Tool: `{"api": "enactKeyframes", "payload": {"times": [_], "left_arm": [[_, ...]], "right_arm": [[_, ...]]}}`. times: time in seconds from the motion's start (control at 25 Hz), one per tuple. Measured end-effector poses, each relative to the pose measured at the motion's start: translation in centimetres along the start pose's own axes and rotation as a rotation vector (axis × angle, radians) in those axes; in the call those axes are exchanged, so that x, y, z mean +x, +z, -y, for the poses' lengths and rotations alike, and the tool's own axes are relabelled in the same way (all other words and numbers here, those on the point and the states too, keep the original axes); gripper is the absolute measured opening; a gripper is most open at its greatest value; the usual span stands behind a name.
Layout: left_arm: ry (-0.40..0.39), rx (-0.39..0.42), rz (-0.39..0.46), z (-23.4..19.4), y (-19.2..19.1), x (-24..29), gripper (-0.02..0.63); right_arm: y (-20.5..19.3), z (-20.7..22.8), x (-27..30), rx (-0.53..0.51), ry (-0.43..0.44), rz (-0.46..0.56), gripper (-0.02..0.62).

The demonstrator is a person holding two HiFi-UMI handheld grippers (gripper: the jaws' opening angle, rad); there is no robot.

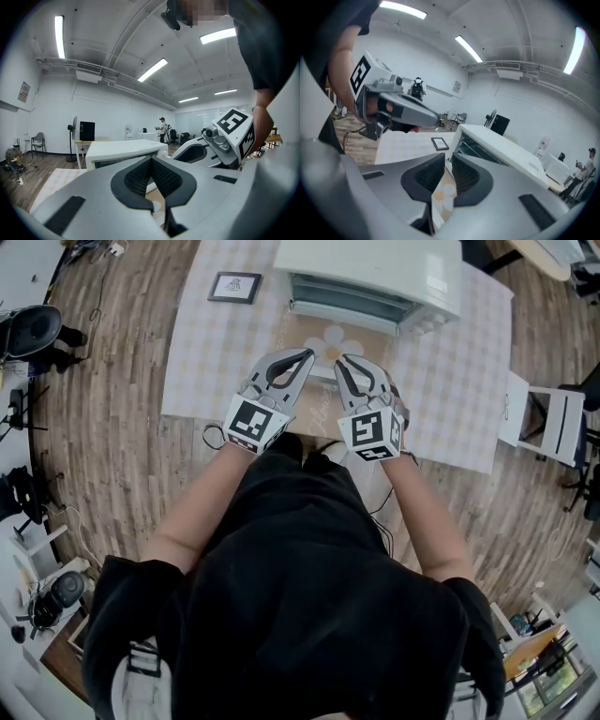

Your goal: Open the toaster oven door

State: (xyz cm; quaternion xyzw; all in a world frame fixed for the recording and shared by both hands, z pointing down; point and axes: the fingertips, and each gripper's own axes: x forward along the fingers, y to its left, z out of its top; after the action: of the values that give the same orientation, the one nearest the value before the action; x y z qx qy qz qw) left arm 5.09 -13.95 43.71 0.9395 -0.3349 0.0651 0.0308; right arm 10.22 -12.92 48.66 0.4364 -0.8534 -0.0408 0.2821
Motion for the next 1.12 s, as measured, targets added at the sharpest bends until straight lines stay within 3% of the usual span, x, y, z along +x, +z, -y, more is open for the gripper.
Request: {"api": "enactKeyframes", "payload": {"times": [0.32, 0.64, 0.84, 1.12], "left_arm": [[-0.015, -0.012, 0.032, -0.2, 2.5, 0.2, 0.014], [-0.04, 0.017, 0.083, -0.5, 5.7, 0.1, 0.014], [-0.071, 0.012, 0.117, 0.1, 8.4, -0.1, 0.014], [-0.093, 0.005, 0.124, 0.1, 11.4, -0.6, 0.012]], "right_arm": [[5.9, 2.4, -2.6, 0.238, 0.037, 0.197, 0.028], [8.7, 4.7, -4.7, 0.359, 0.097, 0.348, 0.018], [10.9, 5.9, -6.6, 0.371, 0.103, 0.422, 0.018], [12.2, 7.7, -8.4, 0.324, 0.074, 0.444, 0.017]]}}
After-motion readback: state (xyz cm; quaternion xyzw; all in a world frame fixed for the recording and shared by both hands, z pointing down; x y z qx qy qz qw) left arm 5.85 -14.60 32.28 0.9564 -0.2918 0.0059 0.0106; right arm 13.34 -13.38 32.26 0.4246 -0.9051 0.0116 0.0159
